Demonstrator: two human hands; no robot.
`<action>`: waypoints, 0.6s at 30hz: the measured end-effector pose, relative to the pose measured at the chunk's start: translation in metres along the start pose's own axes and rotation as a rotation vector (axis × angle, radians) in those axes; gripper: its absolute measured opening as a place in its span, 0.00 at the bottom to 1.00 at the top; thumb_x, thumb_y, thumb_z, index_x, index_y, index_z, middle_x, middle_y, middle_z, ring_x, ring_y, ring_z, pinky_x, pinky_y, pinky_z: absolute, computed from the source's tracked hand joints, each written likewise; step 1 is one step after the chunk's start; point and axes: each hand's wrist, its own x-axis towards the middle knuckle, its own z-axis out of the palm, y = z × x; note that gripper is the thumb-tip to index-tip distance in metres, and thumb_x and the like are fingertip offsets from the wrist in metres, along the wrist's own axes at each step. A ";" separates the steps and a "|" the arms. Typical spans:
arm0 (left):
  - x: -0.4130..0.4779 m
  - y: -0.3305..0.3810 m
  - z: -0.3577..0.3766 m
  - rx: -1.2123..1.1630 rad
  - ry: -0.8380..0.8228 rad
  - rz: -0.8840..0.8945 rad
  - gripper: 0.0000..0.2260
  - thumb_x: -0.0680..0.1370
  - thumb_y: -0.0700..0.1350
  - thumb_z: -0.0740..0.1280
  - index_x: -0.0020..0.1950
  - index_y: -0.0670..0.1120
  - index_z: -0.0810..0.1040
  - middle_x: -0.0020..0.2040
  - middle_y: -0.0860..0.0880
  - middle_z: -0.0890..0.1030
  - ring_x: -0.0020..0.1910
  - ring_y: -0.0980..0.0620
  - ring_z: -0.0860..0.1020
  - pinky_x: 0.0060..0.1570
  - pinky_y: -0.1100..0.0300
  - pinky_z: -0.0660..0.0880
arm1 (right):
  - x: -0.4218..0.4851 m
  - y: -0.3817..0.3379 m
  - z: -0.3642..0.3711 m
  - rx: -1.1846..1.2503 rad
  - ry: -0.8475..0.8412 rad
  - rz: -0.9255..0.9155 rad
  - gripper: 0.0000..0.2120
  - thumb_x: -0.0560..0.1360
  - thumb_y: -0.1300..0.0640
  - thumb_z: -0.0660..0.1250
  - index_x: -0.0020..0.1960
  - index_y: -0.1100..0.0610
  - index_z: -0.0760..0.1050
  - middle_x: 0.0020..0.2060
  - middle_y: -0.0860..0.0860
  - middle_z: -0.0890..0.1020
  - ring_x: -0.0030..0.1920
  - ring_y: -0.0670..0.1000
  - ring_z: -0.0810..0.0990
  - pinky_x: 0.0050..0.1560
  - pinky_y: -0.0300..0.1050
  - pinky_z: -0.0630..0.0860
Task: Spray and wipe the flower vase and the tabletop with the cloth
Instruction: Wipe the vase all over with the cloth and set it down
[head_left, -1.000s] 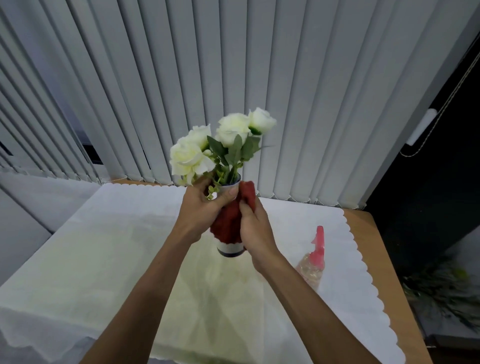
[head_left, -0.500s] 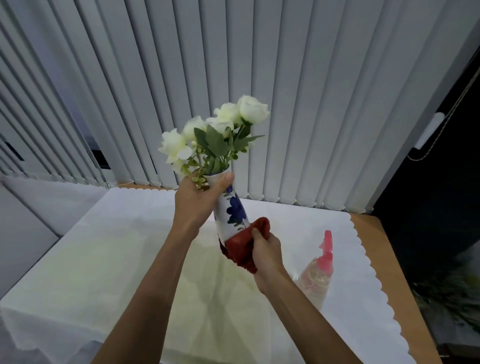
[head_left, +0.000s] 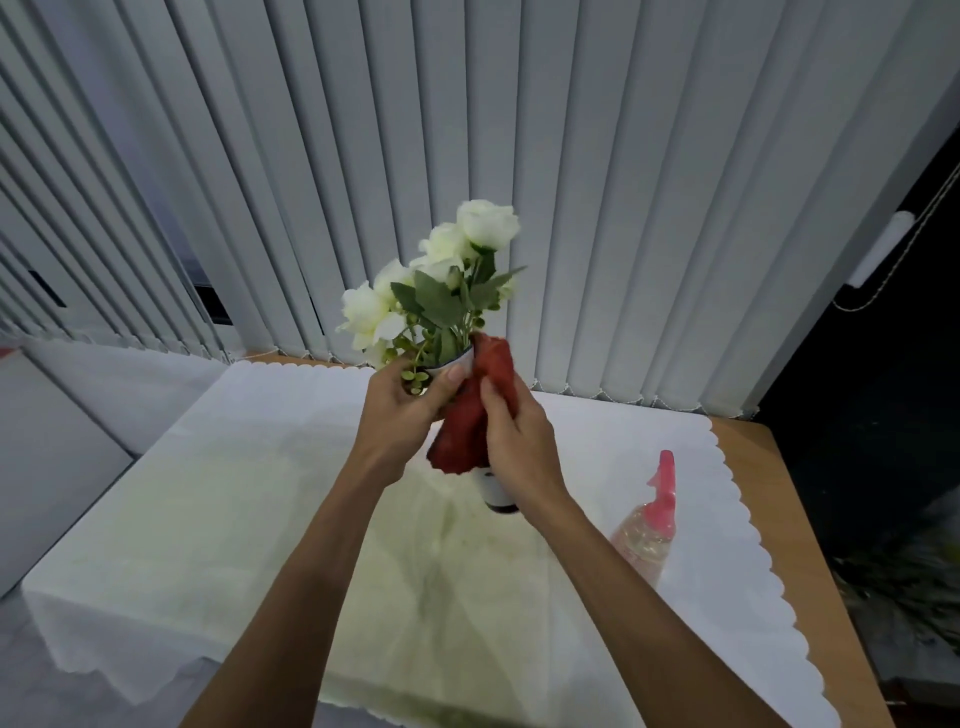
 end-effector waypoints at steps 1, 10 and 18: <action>0.001 0.000 -0.001 -0.012 0.005 -0.002 0.11 0.77 0.42 0.73 0.56 0.39 0.82 0.47 0.42 0.86 0.47 0.44 0.85 0.54 0.38 0.82 | 0.000 0.006 -0.004 -0.040 0.007 0.039 0.14 0.85 0.46 0.58 0.67 0.42 0.77 0.52 0.41 0.84 0.50 0.37 0.81 0.48 0.31 0.76; -0.003 -0.005 0.008 0.093 -0.070 0.053 0.21 0.70 0.56 0.77 0.59 0.49 0.84 0.55 0.48 0.87 0.57 0.45 0.84 0.59 0.38 0.79 | 0.004 -0.001 -0.006 0.154 -0.029 0.106 0.10 0.85 0.49 0.58 0.55 0.37 0.77 0.53 0.39 0.83 0.54 0.41 0.82 0.58 0.40 0.78; 0.011 0.005 0.011 0.176 -0.088 0.089 0.14 0.71 0.57 0.75 0.55 0.57 0.84 0.55 0.51 0.87 0.56 0.49 0.84 0.58 0.41 0.80 | -0.001 0.015 -0.028 0.102 -0.066 0.296 0.11 0.86 0.51 0.56 0.55 0.43 0.78 0.48 0.45 0.83 0.44 0.44 0.80 0.31 0.33 0.73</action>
